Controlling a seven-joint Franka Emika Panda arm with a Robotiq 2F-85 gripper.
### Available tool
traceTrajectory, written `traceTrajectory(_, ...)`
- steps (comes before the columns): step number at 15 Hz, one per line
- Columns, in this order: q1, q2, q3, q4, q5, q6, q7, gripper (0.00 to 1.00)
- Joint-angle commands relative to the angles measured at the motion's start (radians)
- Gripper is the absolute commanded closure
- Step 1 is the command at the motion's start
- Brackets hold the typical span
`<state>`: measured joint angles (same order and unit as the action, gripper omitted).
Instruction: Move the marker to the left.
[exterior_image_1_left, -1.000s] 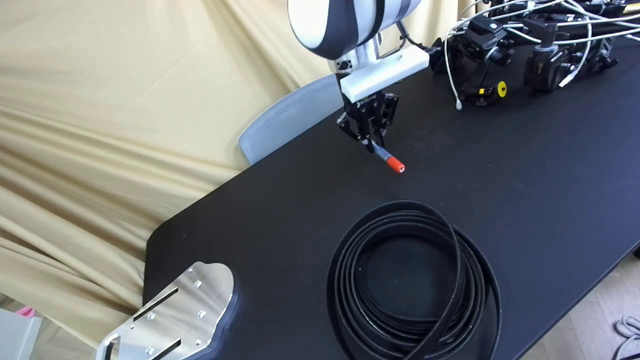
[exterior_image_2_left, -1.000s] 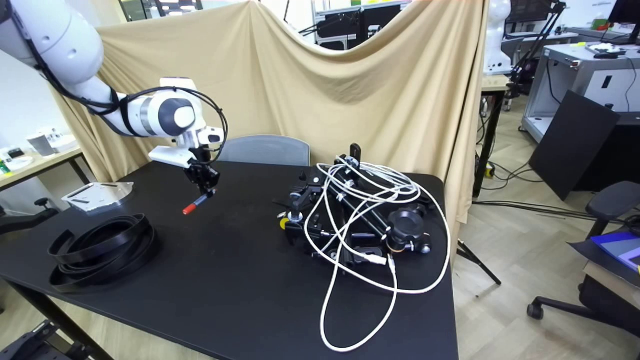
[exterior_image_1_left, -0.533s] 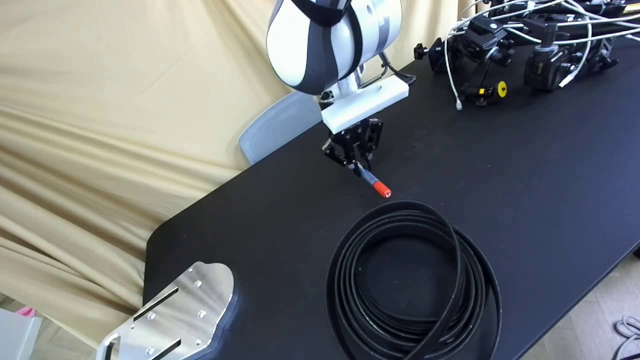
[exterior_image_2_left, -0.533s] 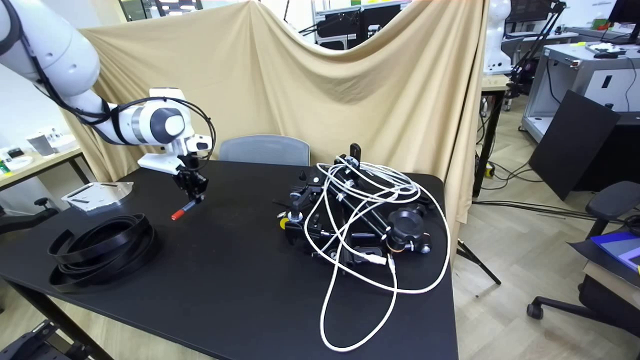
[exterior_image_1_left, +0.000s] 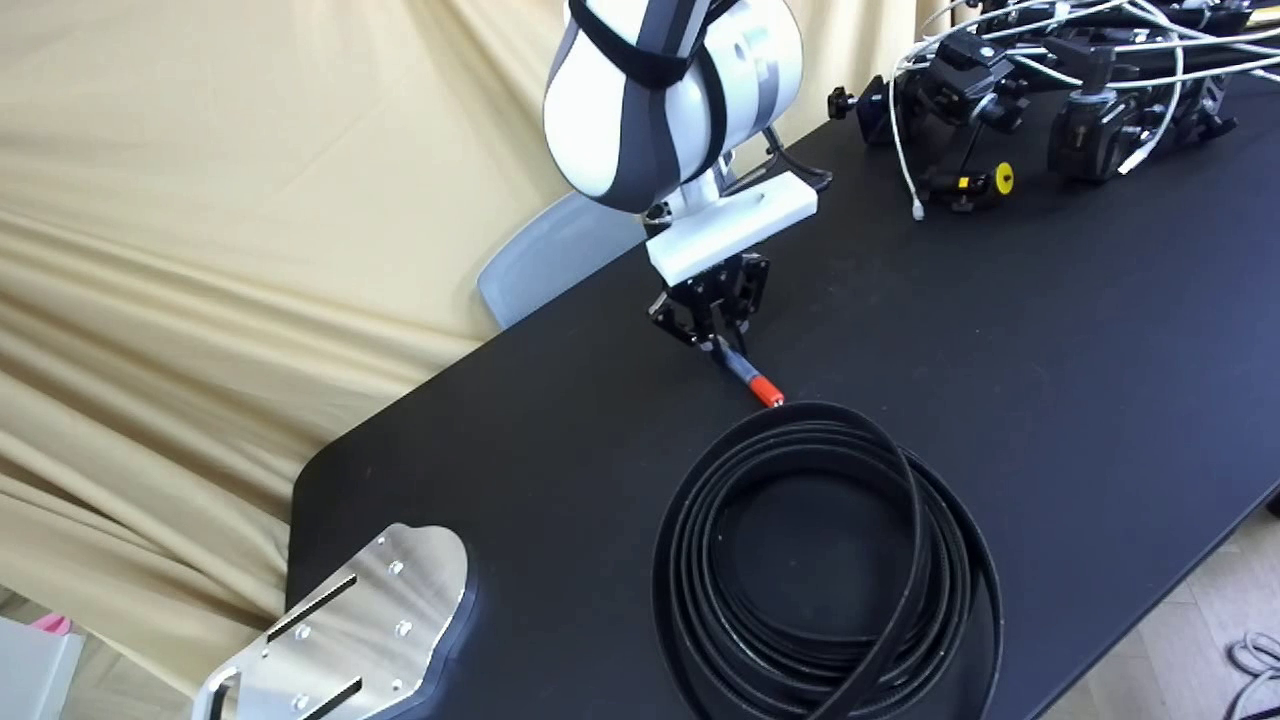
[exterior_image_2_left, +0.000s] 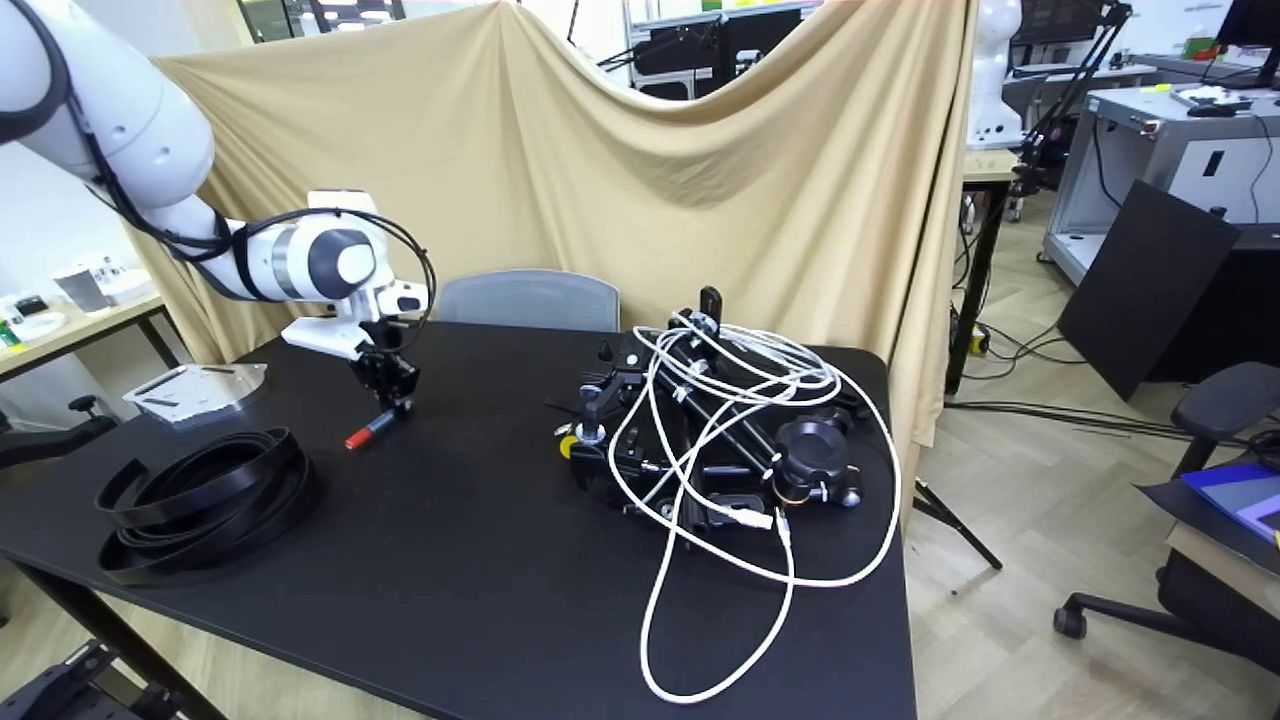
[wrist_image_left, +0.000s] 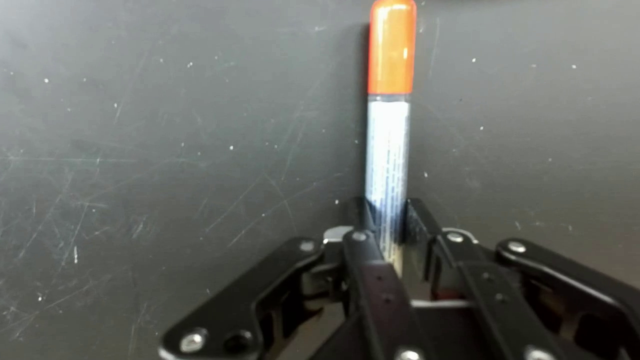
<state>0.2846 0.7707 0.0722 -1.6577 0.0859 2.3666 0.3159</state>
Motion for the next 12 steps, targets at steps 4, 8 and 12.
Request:
traceTrajectory(4,0.0,0.018,0.0,0.036,0.019,-0.017,0.031,0.26)
traceTrajectory(8,-0.002,-0.018,0.0,0.009,0.027,-0.023,0.041,0.01)
traceTrajectory(12,-0.011,-0.073,0.004,-0.037,0.052,-0.028,0.053,0.0)
